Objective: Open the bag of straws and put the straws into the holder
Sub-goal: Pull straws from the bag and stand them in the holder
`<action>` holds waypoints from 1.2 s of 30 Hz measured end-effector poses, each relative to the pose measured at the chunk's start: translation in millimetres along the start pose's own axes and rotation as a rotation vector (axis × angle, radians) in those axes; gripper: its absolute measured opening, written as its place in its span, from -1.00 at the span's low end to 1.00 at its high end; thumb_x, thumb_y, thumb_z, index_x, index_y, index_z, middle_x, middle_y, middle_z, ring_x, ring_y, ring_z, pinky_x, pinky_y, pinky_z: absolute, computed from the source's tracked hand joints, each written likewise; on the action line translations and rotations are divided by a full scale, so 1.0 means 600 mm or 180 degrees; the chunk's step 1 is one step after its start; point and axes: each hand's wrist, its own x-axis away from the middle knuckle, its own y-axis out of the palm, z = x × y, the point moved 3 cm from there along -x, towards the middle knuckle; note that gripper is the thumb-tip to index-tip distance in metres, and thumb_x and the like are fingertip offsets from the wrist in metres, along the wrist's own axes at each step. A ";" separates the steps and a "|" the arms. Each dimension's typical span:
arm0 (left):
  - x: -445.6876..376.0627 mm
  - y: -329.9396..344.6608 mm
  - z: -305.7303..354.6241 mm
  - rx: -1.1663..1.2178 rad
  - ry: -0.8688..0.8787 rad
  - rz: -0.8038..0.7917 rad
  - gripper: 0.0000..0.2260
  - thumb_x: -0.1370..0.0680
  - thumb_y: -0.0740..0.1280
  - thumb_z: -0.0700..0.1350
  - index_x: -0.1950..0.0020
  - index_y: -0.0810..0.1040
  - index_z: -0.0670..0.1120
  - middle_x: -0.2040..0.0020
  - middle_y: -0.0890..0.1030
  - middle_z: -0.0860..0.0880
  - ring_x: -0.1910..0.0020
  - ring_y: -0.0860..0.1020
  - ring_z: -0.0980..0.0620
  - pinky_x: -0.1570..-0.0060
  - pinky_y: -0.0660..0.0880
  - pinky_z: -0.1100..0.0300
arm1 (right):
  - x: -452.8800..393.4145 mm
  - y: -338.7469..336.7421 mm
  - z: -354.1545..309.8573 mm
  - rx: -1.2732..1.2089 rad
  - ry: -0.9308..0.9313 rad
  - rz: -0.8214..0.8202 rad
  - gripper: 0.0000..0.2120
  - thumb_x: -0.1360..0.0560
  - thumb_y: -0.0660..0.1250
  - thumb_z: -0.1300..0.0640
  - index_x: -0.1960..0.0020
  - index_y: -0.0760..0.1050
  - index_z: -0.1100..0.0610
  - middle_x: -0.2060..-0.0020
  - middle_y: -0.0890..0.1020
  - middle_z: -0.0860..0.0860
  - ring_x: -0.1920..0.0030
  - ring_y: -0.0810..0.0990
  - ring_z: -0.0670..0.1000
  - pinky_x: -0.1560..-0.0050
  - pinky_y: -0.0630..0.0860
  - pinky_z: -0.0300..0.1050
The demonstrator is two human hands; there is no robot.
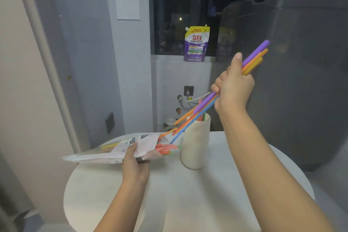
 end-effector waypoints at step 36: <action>-0.001 0.008 -0.009 -0.0149 -0.0105 -0.0224 -0.76 -0.57 0.17 -0.27 -0.23 0.37 -0.15 -0.03 0.55 -0.12 0.09 0.56 -0.01 0.28 0.59 0.21 | -0.069 0.013 -0.033 0.0663 -0.0597 -0.0190 -0.65 -0.53 0.24 -0.08 0.34 0.29 0.07 0.66 0.35 -0.12 0.63 0.35 -0.14 0.57 0.37 -0.29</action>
